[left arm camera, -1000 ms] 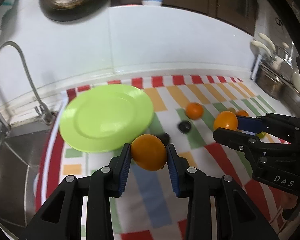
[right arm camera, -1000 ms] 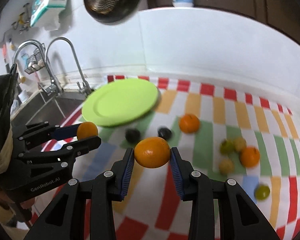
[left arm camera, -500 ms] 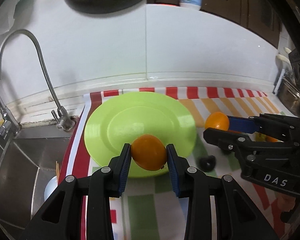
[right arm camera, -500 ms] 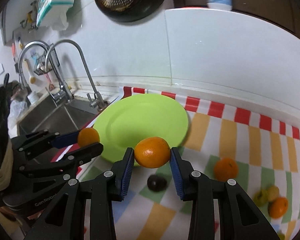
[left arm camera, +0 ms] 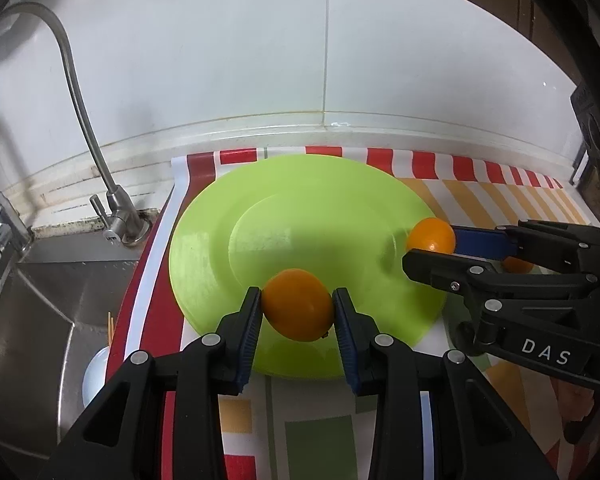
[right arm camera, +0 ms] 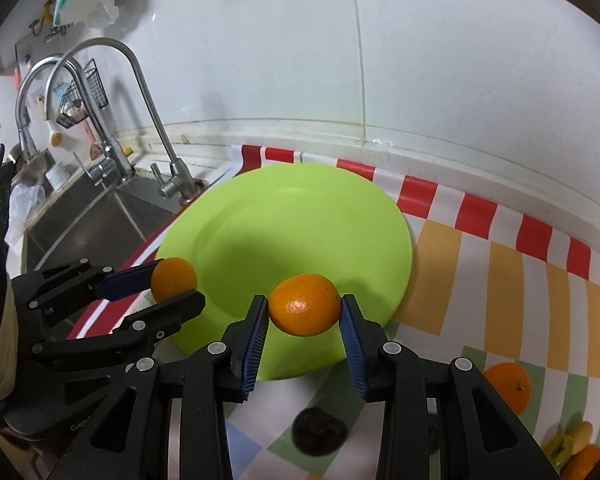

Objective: Organize fruits
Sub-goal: 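Carry the tangerines onto the green plate and open both grippers, then withdraw both grippers from the plate toward the dark plums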

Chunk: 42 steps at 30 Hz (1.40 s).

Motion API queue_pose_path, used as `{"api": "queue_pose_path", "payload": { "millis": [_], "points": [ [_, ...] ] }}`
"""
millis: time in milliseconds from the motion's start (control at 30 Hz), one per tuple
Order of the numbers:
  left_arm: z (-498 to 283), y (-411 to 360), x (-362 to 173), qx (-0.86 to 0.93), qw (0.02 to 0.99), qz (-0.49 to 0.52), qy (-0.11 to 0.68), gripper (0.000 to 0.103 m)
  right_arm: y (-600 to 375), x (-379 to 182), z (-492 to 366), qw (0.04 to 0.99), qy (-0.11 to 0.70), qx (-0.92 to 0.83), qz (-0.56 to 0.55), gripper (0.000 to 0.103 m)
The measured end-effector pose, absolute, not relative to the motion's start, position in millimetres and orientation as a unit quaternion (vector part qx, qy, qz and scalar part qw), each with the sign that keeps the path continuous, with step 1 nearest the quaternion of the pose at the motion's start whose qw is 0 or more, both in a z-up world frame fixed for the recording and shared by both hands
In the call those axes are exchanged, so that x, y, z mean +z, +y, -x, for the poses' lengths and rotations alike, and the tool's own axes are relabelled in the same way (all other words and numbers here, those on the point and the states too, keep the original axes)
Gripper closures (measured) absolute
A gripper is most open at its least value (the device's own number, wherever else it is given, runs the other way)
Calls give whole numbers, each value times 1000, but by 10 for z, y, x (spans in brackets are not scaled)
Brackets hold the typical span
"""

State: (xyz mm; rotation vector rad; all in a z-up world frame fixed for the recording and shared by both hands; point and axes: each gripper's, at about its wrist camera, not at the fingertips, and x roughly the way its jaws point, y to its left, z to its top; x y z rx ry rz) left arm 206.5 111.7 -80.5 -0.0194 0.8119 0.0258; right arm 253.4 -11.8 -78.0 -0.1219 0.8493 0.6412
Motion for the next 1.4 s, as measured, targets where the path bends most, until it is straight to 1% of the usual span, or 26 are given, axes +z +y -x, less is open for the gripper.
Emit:
{"api": "queue_pose_path", "payload": {
  "millis": [33, 133, 333, 600, 767, 833, 867, 1000, 1167, 1400],
  "points": [
    [-2064, 1120, -800, 14, 919, 11, 394, 61, -120, -791, -2550, 860, 405, 304, 56, 65],
    [-2030, 1120, -764, 24, 922, 9, 386, 57, -150, -784, -2564, 863, 404, 300, 51, 65],
    [-1860, 1095, -638, 35, 926, 12, 377, 57, -273, -649, -2454, 874, 388, 288, 47, 64],
    [-1523, 905, -278, 33, 940, 11, 338, 57, -520, -339, -2091, 892, 353, 280, 36, 64],
    [-1331, 747, -83, 22, 950, 3, 312, 50, -742, -114, -1830, 907, 327, 265, 26, 64],
    [-1253, 661, -21, 18, 953, -6, 302, 48, -835, -45, -1750, 911, 320, 259, 22, 60],
    [-1221, 624, 4, 15, 955, -10, 297, 47, -891, -13, -1703, 914, 316, 253, 20, 55],
    [-1077, 444, 101, 1, 960, -26, 277, 43, -1081, 84, -1553, 923, 304, 236, 13, 54],
    [-999, 309, 123, -12, 964, -24, 264, 40, -1308, 159, -1372, 936, 290, 199, 8, 54],
    [-979, 168, -19, -30, 962, -33, 271, 40, -1535, 126, -1203, 944, 288, 161, 12, 54]
  ]
}}
